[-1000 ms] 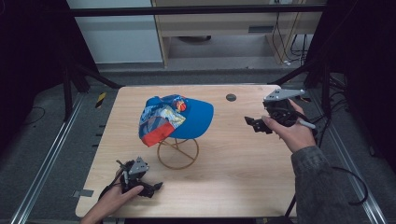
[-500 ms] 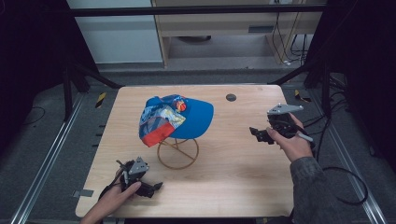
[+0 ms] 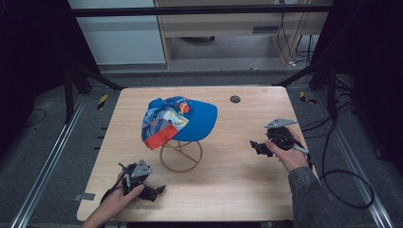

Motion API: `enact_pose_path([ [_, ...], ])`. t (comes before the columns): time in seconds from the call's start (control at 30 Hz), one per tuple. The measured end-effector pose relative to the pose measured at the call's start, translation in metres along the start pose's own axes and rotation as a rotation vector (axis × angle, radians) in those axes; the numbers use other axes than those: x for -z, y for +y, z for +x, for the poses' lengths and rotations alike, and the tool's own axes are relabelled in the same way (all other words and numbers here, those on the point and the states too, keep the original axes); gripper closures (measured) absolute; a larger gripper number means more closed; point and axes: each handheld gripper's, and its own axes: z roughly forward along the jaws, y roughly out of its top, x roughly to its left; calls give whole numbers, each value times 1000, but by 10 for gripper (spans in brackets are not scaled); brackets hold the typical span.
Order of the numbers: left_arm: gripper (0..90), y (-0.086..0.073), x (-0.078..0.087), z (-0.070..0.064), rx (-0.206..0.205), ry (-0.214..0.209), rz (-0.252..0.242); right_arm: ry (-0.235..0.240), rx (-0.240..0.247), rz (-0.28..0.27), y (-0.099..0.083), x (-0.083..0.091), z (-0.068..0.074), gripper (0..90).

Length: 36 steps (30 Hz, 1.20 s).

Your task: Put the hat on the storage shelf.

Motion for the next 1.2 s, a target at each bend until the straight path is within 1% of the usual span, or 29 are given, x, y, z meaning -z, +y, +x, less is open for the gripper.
enact_pose_path([
  [0.23,0,0,0,0,-1,-1,0,19,-20,33,-14,-20,8,134],
  [0.33,0,0,0,0,-1,-1,0,28,-40,27,-19,-28,11,133],
  [0.47,0,0,0,0,-1,-1,0,38,-40,37,-23,-36,13,124],
  [0.5,0,0,0,0,-1,-1,0,42,-50,38,-24,-38,14,122],
  [0.67,0,0,0,0,-1,-1,0,50,-62,39,-25,-44,15,118],
  [0.73,0,0,0,0,-2,-2,0,49,-58,39,-26,-47,16,118],
  [0.77,0,0,0,0,-2,-1,0,51,-65,37,-27,-48,16,118],
  [0.83,0,0,0,0,-1,-1,0,44,-61,46,-29,-51,18,117],
  [0.9,0,0,0,0,-1,-1,0,50,-71,49,-32,-53,18,114],
  [0.93,0,0,0,0,-2,-1,0,48,-67,52,-34,-54,18,113],
  [1.03,0,0,0,0,-2,-1,0,50,-71,61,-38,-56,19,108],
  [1.2,0,0,0,0,-2,-1,0,48,-79,58,-40,-57,20,107],
])
